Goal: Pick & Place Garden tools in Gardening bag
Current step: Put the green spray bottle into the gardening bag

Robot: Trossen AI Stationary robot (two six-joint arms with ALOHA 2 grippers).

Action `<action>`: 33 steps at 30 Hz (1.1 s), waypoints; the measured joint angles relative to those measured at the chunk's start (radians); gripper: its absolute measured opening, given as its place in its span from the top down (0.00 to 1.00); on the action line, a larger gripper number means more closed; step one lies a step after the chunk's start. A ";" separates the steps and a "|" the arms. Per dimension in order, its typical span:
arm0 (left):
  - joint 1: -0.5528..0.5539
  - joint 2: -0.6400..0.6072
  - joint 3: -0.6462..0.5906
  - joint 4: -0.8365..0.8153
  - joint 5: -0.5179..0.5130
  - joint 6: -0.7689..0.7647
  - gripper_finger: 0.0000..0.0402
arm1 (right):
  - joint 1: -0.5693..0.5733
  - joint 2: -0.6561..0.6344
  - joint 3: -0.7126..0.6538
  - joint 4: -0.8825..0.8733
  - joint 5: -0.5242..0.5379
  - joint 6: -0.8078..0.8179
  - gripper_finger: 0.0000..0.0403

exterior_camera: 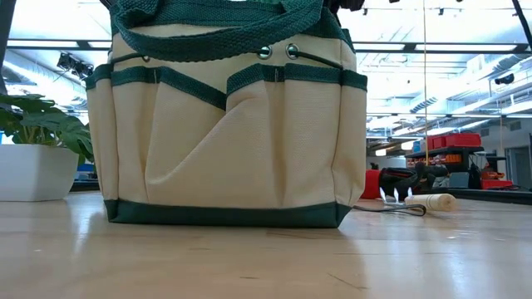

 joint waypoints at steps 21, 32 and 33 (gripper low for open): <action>0.000 0.000 0.000 0.000 0.000 0.001 0.49 | 0.005 0.037 -0.025 0.023 -0.019 0.055 0.71; 0.000 0.000 0.000 -0.001 0.000 0.003 0.49 | 0.009 0.091 -0.025 0.056 -0.009 0.077 0.71; 0.000 0.000 0.000 0.000 0.000 0.003 0.49 | 0.011 0.091 -0.025 0.049 -0.003 0.078 0.71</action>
